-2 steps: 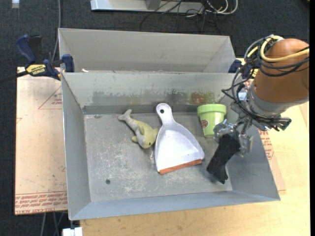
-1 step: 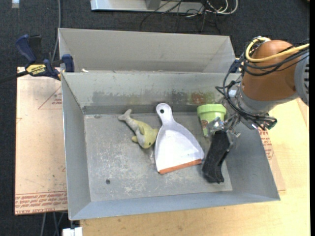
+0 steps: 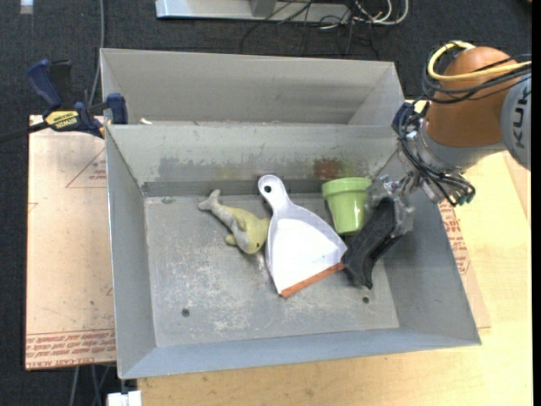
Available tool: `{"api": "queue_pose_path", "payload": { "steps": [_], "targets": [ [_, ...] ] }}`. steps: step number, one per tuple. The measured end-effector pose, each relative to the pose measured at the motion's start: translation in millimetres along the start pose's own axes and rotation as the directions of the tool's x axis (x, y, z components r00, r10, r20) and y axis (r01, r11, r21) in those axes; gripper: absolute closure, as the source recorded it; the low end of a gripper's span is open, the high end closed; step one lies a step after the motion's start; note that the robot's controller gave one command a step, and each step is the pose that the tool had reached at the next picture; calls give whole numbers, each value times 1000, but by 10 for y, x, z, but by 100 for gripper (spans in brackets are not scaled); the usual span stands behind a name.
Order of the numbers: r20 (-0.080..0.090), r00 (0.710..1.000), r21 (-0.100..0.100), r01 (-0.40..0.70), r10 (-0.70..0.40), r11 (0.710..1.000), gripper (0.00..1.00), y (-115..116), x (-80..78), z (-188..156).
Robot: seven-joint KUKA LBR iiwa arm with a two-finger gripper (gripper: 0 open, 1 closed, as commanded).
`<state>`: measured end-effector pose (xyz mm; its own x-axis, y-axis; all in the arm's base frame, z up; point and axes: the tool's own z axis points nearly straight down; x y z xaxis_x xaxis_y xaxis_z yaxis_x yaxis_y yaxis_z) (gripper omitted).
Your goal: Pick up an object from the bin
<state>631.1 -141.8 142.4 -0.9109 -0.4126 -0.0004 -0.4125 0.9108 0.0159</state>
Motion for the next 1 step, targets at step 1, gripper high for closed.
{"api": "queue_pose_path", "payload": {
  "steps": [1],
  "targets": [
    [7,968,-6,250,-250,968,100,146,390,261]
  ]
}}
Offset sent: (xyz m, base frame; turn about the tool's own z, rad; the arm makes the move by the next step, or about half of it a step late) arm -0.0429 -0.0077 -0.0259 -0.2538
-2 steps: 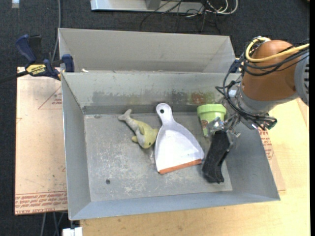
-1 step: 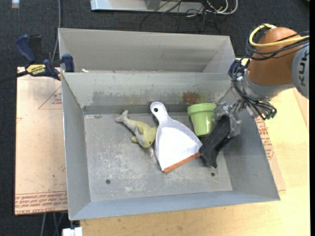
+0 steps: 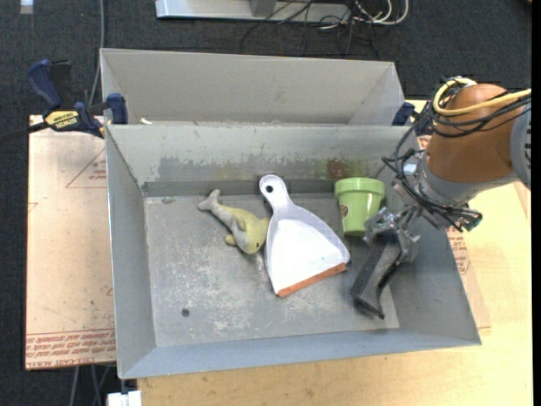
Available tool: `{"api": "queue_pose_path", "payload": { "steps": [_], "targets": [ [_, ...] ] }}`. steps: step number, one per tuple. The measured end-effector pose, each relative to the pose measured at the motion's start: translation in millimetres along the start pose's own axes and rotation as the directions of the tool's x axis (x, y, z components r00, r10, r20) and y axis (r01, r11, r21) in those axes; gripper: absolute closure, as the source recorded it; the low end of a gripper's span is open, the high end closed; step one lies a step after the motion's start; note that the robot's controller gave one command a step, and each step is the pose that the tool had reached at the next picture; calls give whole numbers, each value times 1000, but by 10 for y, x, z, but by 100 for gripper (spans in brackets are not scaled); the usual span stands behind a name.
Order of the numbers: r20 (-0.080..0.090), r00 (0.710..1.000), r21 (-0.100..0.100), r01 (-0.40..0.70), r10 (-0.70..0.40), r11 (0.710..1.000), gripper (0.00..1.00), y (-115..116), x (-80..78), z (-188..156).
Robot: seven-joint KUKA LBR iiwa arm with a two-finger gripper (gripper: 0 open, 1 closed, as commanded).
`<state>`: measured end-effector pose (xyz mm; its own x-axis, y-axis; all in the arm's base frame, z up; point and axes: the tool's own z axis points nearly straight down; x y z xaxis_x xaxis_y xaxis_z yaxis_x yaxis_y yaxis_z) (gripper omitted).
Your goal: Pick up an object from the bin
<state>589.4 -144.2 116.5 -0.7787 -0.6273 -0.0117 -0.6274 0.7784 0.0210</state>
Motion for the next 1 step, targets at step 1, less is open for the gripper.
{"api": "queue_pose_path", "payload": {
  "steps": [1],
  "targets": [
    [-16,1000,-9,2,-2,1000,0,10,43,23]
  ]
}}
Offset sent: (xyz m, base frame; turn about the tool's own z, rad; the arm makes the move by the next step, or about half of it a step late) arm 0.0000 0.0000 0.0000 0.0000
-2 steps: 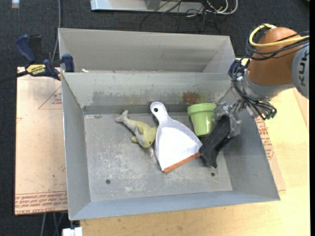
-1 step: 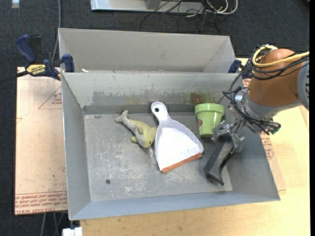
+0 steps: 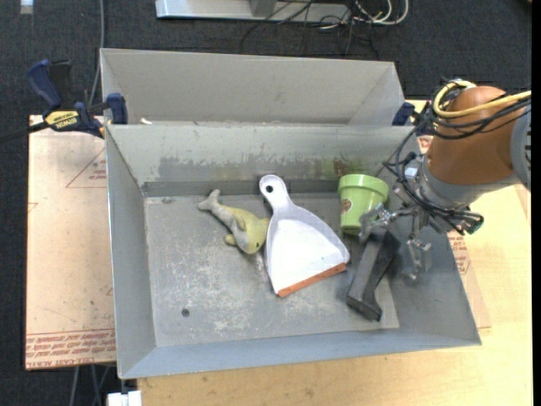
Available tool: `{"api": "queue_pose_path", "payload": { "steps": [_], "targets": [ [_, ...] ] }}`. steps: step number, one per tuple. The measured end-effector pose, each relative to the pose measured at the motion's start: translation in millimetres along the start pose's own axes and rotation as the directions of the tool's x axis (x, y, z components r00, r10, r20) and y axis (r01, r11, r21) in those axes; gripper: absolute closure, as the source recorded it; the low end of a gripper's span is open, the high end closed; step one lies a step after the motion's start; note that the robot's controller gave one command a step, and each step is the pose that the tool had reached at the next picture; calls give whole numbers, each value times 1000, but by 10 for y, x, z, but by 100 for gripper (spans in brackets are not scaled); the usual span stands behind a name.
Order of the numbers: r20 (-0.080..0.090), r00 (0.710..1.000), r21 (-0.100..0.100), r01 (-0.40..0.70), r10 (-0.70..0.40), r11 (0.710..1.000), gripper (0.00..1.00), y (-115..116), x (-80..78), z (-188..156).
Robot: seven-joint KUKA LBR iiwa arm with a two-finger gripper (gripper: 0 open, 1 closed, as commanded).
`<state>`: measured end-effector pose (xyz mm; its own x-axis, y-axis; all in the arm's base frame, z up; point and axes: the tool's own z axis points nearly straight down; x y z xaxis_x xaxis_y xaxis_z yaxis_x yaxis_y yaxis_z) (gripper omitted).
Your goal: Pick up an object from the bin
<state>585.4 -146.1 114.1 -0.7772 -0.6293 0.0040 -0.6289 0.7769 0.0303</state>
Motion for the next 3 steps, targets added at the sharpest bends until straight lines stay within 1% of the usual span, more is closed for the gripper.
{"api": "queue_pose_path", "payload": {
  "steps": [1,2,3],
  "targets": [
    [7,1000,5,0,0,1000,100,-6,-17,-7],
    [15,1000,10,-4,4,1000,100,-85,-152,-928],
    [20,999,18,37,-37,999,100,-226,-443,-360]
  ]
}}
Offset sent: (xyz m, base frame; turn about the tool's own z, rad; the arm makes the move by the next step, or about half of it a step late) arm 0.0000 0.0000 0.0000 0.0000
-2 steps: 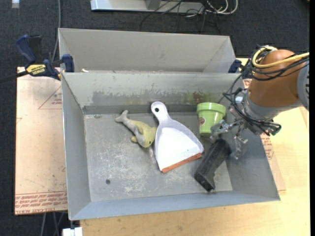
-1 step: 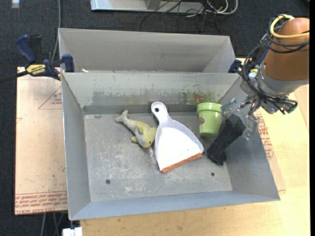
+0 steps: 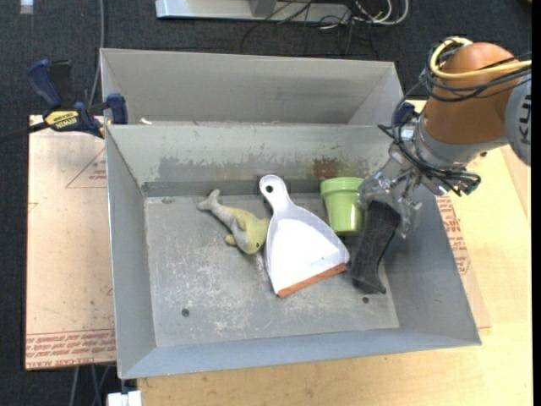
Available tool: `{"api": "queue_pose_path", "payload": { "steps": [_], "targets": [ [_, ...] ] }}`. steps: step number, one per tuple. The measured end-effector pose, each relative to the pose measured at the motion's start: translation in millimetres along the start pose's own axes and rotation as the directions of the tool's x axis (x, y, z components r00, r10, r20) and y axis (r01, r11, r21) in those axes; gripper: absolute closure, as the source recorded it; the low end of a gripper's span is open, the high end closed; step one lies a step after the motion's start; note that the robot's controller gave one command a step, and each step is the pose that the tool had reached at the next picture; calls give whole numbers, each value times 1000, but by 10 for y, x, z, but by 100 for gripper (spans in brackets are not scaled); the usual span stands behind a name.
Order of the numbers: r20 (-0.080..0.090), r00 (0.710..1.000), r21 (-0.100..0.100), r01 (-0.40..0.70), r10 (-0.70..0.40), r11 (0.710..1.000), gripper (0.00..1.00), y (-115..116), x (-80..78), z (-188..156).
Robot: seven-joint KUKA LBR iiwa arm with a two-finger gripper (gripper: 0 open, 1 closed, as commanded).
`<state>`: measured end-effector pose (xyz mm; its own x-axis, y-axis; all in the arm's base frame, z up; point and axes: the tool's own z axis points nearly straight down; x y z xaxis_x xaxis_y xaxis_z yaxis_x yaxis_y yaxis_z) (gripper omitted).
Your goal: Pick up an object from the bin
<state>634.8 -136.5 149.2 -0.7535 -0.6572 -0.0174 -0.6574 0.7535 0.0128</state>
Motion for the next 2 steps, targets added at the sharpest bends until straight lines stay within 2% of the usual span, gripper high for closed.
{"api": "queue_pose_path", "payload": {
  "steps": [1,2],
  "targets": [
    [3,995,-1,-105,105,995,100,204,-81,-325],
    [1,989,-1,-145,145,989,100,182,176,453]
  ]
}}
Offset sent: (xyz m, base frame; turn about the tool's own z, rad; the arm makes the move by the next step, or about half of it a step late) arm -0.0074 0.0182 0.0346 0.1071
